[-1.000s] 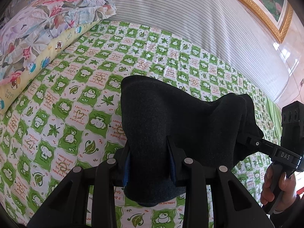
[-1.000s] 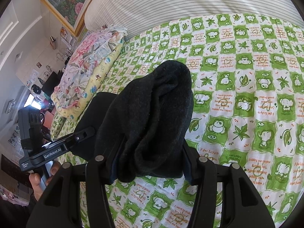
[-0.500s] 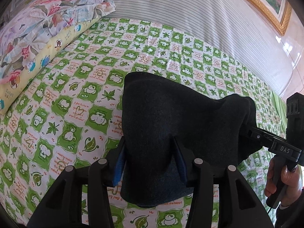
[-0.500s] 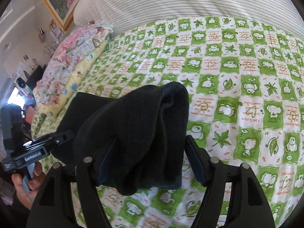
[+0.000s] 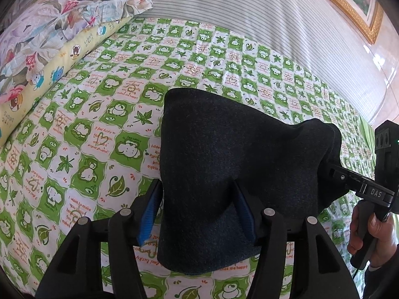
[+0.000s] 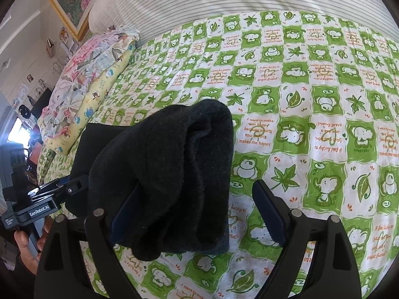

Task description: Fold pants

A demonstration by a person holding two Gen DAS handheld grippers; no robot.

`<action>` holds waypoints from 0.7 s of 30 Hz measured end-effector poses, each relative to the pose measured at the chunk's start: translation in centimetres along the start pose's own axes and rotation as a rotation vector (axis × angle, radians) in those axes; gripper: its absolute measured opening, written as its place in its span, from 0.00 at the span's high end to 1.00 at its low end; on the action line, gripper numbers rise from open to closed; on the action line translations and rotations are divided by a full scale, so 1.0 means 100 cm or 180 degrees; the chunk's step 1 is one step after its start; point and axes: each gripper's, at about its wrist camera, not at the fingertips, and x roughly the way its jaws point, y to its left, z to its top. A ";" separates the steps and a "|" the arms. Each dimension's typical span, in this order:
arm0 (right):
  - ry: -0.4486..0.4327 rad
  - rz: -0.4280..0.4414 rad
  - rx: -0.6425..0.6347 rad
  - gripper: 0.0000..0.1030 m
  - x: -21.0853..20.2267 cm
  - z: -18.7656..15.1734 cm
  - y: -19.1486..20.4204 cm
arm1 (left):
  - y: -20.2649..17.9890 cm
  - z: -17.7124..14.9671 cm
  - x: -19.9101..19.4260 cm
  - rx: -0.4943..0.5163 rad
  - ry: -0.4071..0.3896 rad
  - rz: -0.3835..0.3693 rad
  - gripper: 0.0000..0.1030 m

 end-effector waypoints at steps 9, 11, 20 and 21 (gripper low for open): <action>0.0009 -0.0008 -0.0023 0.13 -0.002 -0.001 0.001 | 0.002 -0.001 -0.002 -0.0022 0.0002 0.0022 0.37; 0.0012 -0.0007 -0.0018 0.13 -0.002 -0.001 0.002 | 0.002 -0.002 -0.003 -0.0010 0.0005 0.0029 0.36; 0.0031 0.0006 -0.0020 0.13 -0.008 -0.001 0.005 | 0.000 -0.007 -0.011 0.0073 -0.0015 0.0156 0.31; 0.0027 0.0003 -0.0022 0.13 -0.010 -0.001 0.005 | 0.000 -0.007 -0.012 0.0078 -0.0017 0.0169 0.31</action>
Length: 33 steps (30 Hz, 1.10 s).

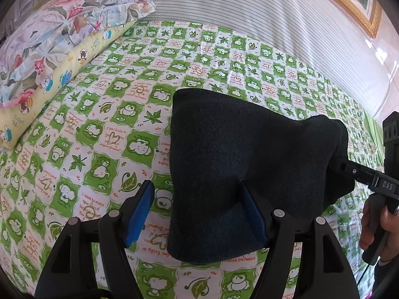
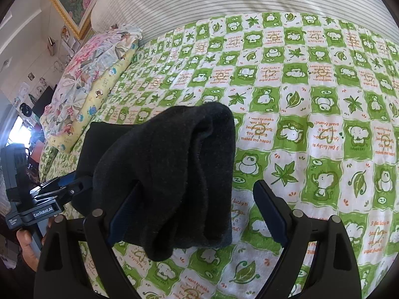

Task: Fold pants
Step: 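Open both grippers and release the folded navy pants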

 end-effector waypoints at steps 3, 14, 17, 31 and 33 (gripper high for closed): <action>-0.0027 0.0005 0.0005 0.12 -0.005 0.000 0.001 | -0.001 -0.002 -0.004 0.0057 -0.0031 0.0071 0.29; -0.0041 0.0068 -0.0111 0.12 -0.016 0.001 0.015 | -0.005 -0.006 -0.017 0.0178 -0.0094 0.0213 0.29; -0.0047 0.0111 -0.0169 0.12 -0.019 0.000 0.020 | -0.005 -0.008 -0.019 0.0201 -0.0098 0.0231 0.29; -0.0002 0.0154 -0.0654 0.12 -0.028 -0.009 0.045 | -0.006 -0.017 -0.034 0.0342 -0.0183 0.0238 0.27; 0.0002 0.0108 -0.0774 0.12 -0.030 -0.012 0.050 | -0.006 -0.018 -0.039 0.0364 -0.0223 0.0242 0.25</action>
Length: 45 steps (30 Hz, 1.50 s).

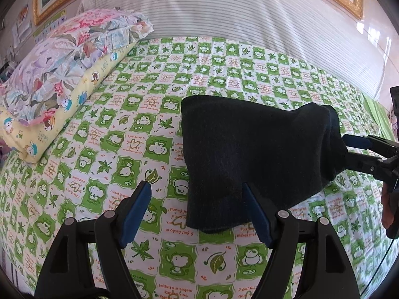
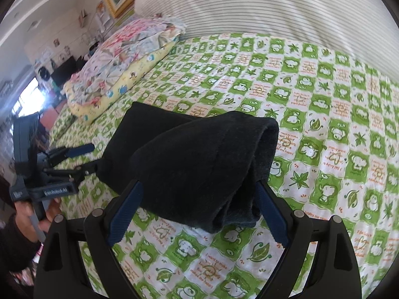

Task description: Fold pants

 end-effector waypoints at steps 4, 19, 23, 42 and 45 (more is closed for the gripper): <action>0.0022 -0.0081 -0.0198 0.12 -0.005 -0.005 0.008 | -0.004 -0.003 -0.009 0.0077 -0.0062 0.0004 0.25; 0.0104 -0.0195 -0.0558 0.12 -0.017 -0.024 0.017 | -0.029 -0.019 -0.031 0.0505 -0.0169 0.0141 0.19; 0.0108 -0.0254 -0.0640 0.12 -0.017 -0.025 0.020 | -0.032 -0.021 -0.035 0.0533 -0.0199 0.0138 0.19; 0.0169 -0.0328 -0.0739 0.12 -0.006 -0.034 0.024 | -0.034 -0.028 -0.022 0.0568 -0.0054 0.0029 0.19; 0.0173 -0.0321 -0.0732 0.12 -0.005 -0.034 0.023 | -0.034 -0.027 -0.019 0.0561 -0.0049 0.0030 0.19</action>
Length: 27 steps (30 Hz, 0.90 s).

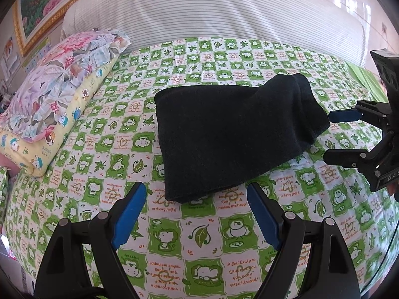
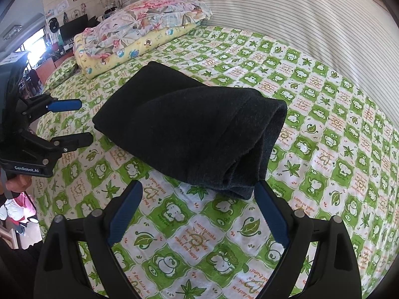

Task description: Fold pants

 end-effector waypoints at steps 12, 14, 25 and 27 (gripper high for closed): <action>-0.0086 0.0072 0.0085 0.11 -0.003 0.000 0.007 | 0.001 0.000 0.005 -0.0052 0.0026 -0.0028 0.19; -0.0120 0.0065 0.0103 0.11 -0.004 -0.001 0.011 | 0.001 0.000 0.005 -0.0086 0.0041 -0.0045 0.19; -0.0168 0.0154 0.0241 0.11 0.001 -0.011 0.027 | -0.004 -0.008 0.003 -0.0108 0.0069 -0.0037 0.19; -0.0179 0.0162 0.0255 0.11 0.001 -0.010 0.027 | -0.004 -0.008 0.003 -0.0103 0.0076 -0.0051 0.19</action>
